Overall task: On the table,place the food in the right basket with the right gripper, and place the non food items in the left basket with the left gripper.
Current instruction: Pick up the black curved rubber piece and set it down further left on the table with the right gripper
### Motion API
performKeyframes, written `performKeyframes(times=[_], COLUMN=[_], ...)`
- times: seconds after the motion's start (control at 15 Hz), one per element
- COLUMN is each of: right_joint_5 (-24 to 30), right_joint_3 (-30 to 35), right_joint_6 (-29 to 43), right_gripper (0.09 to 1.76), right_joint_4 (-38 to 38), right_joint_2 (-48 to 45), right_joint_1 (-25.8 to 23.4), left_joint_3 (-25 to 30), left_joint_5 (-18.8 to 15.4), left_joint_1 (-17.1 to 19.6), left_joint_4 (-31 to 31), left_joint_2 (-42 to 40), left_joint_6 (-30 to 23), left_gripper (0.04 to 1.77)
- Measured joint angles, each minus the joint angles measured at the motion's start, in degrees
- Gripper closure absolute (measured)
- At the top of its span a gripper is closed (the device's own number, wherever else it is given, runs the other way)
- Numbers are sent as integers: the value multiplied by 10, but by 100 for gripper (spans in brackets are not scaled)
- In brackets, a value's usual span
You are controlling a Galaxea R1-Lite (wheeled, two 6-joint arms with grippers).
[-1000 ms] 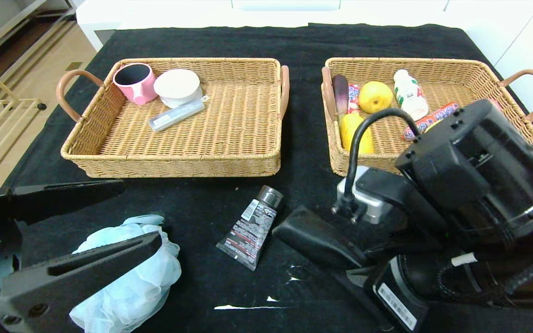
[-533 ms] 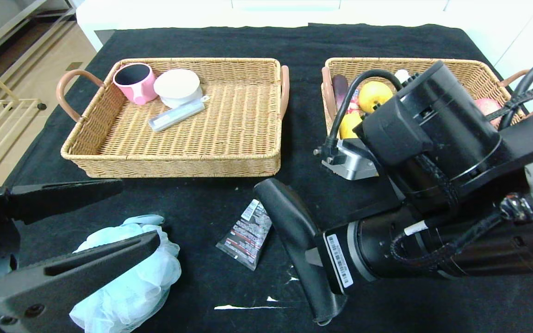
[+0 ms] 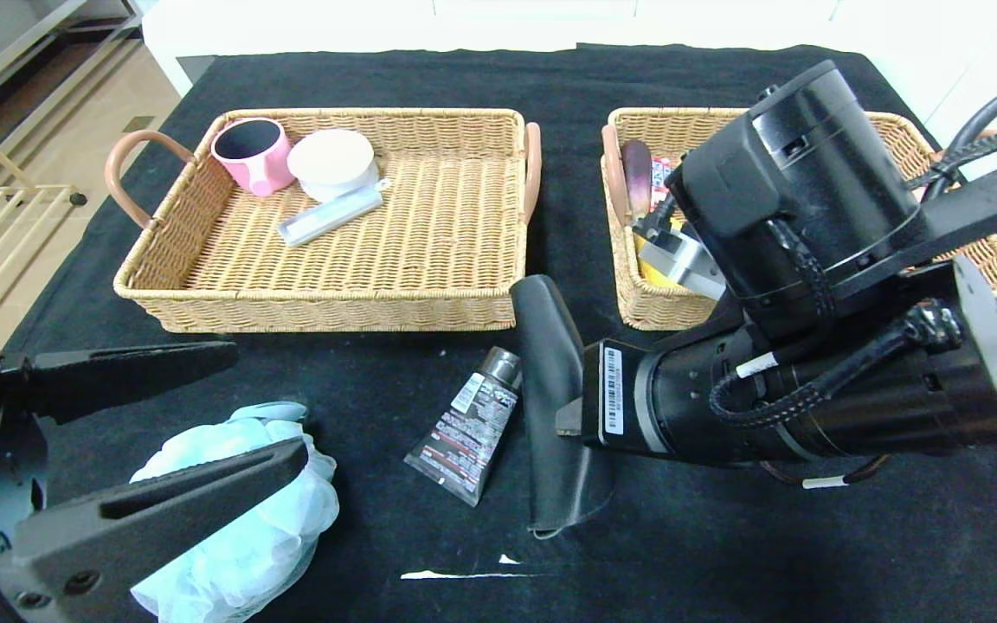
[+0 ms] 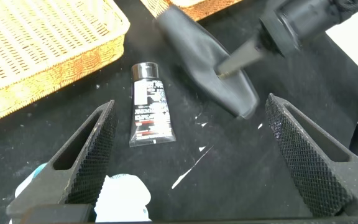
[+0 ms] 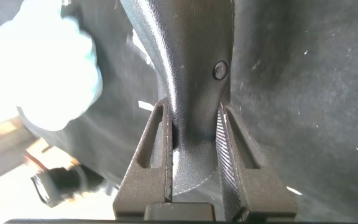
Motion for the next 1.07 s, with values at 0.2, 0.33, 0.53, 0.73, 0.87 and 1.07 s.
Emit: performKeyframes(times=[0.2,0.33,0.53,0.73,0.87,1.07], right_joint_5=[-17,-22,-23,-23,-23,-23], right_joint_3=[-1,-1,0,0,2,4], right_joint_6=[28,41,44,53,53,51], right_gripper=[135,135,136,136,116,84], right_joint_4=[-6,-9,-13,-20,-20,-20], right_joint_2=[13,21,28,31,33,35], right_joint_1=[-13,-19,-24,-25,-28,-33], left_joint_3=[1,1,1,1,1,1], left_joint_5=[0,0,0,0,0,0], left_joint_1=[0,0,-1,-1,0,0], left_joint_4=[0,0,0,0,0,0], left_joint_2=[2,3,3,3,3,3], left_joint_6=[0,0,1,1,1,1], left_gripper=[9,9,9,9,9,9])
